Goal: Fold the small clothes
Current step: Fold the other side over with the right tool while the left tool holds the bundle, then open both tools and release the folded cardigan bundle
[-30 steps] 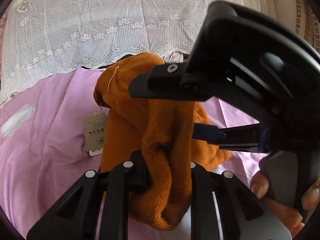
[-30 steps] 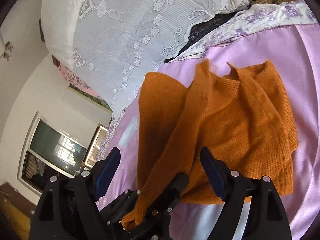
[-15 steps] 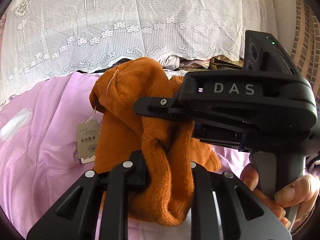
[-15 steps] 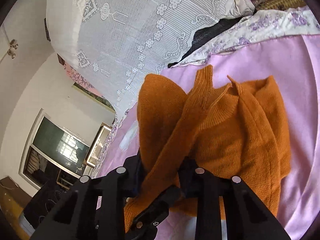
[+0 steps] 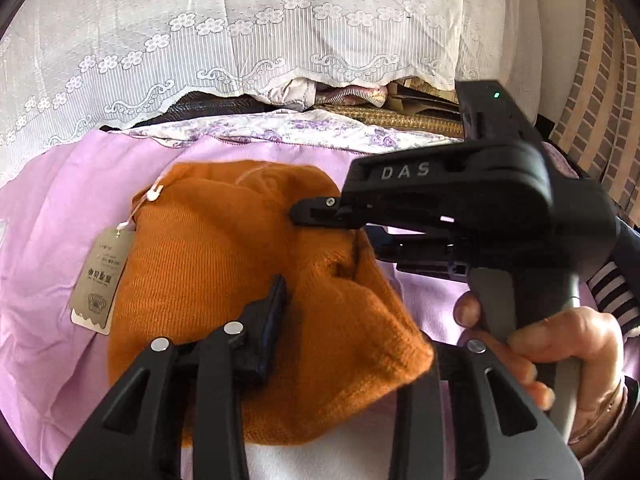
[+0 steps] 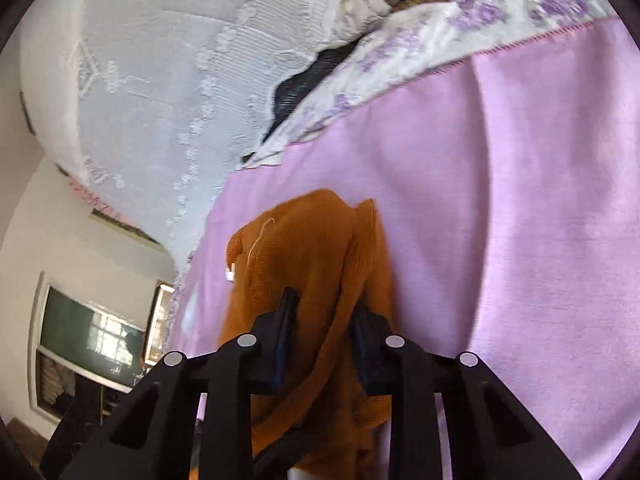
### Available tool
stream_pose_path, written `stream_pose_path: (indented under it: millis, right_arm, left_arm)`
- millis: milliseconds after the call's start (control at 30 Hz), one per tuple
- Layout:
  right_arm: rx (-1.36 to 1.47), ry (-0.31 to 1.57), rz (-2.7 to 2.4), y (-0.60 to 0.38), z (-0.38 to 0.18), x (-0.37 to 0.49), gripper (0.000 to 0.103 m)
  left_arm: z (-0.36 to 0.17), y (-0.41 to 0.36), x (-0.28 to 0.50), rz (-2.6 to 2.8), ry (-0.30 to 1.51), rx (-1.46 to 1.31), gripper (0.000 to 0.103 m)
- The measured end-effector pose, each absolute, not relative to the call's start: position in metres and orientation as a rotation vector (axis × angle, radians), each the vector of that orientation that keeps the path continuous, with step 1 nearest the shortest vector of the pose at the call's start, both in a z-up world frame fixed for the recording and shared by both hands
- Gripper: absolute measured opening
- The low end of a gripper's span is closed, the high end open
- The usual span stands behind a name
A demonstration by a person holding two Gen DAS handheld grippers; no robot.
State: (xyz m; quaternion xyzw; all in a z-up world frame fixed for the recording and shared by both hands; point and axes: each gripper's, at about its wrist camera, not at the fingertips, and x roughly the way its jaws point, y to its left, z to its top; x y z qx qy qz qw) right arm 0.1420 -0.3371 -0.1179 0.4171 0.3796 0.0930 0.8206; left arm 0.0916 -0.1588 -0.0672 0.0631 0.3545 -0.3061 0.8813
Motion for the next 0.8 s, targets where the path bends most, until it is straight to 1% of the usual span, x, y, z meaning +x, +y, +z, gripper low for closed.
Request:
stream_pose_path:
  millis: [33,100,133,167,200,233,267,400,500,600,633,700,767,800]
  right_arm:
    - [0.913,0.815,0.196,-0.34,-0.125,0.142,0.024]
    - [0.973,0.808,0.201,-0.346,-0.13,0.14,0.024]
    - [0.977,0.802,0.19,-0.348,-0.127,0.139,0.026]
    - [0.97,0.795,0.173,-0.349,-0.125,0.137,0.03]
    - [0.963,0.787,0.151,-0.35,-0.121,0.135,0.041]
    - [0.957,0.776,0.106,-0.354,-0.118,0.132,0.047]
    - [0.953,0.759,0.06,-0.359,-0.115,0.128,0.048]
    - [0.893,0.682,0.049,-0.359,-0.088,0.117,0.048]
    - [0.851,0.625,0.173,-0.344,-0.062,0.113,0.048]
    - [0.8,0.657,0.299,-0.32,-0.05,0.122,0.048]
    - [0.792,0.684,0.329,-0.314,-0.051,0.126,0.048]
    - [0.773,0.74,0.349,-0.304,-0.063,0.136,0.048]
    - [0.763,0.809,0.29,-0.304,-0.084,0.146,0.047]
    - [0.776,0.831,0.267,-0.31,-0.099,0.148,0.041]
  left_arm:
    - [-0.066,-0.155,0.09,-0.657,0.744,0.113,0.038]
    - [-0.061,-0.143,0.084,-0.675,0.729,0.075,0.05]
    - [-0.058,-0.137,0.081,-0.676,0.717,0.062,0.052]
    - [-0.054,-0.129,0.078,-0.674,0.704,0.046,0.057]
    - [-0.051,-0.123,0.075,-0.67,0.689,0.027,0.062]
    - [-0.048,-0.113,0.075,-0.664,0.671,0.003,0.064]
    - [-0.043,-0.102,0.073,-0.654,0.653,-0.028,0.068]
    - [-0.022,-0.07,0.081,-0.656,0.63,-0.197,0.074]
    - [-0.028,-0.06,0.098,-0.604,0.668,-0.223,0.075]
    - [-0.052,-0.078,0.109,-0.554,0.771,-0.114,0.076]
    - [-0.063,-0.087,0.108,-0.538,0.798,-0.051,0.077]
    - [-0.073,-0.11,0.101,-0.481,0.766,0.103,0.089]
    - [-0.083,-0.126,0.091,-0.452,0.748,0.229,0.094]
    - [-0.087,-0.135,0.087,-0.436,0.739,0.29,0.096]
